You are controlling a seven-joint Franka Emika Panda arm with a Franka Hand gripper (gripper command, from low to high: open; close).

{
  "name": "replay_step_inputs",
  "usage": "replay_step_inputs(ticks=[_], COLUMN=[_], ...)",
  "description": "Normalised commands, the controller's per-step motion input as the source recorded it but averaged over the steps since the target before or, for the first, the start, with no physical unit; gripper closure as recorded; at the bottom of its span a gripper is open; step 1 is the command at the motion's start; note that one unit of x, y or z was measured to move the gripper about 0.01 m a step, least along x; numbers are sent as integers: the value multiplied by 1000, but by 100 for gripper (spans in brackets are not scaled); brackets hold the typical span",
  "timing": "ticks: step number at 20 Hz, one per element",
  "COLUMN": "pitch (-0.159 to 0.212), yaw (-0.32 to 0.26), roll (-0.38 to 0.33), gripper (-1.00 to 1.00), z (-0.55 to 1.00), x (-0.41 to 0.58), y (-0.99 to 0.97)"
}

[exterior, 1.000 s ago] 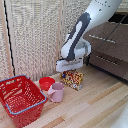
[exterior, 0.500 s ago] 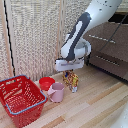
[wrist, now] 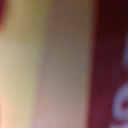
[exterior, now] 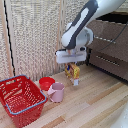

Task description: Shift your gripper thoughtfully near the cereal snack bar. Tenderly grip the snack bar with your precision device. Carefully hover the precision device above the first drawer installation and invite the snack bar to descend into the first drawer installation.

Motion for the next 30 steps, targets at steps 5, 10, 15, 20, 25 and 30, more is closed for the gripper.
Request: replay_step_inputs(ticks=[5, 10, 15, 20, 25, 30], pitch=[66, 50, 31, 54, 32, 60], yaw=[0, 0, 0, -11, -18, -50], roll=[-32, -31, -29, -42, -115, -102], gripper=[100, 100, 100, 100, 100, 100], z=[1000, 1000, 1000, 1000, 922, 893], x=[292, 379, 445, 459, 412, 174], y=[17, 39, 95, 37, 0, -234])
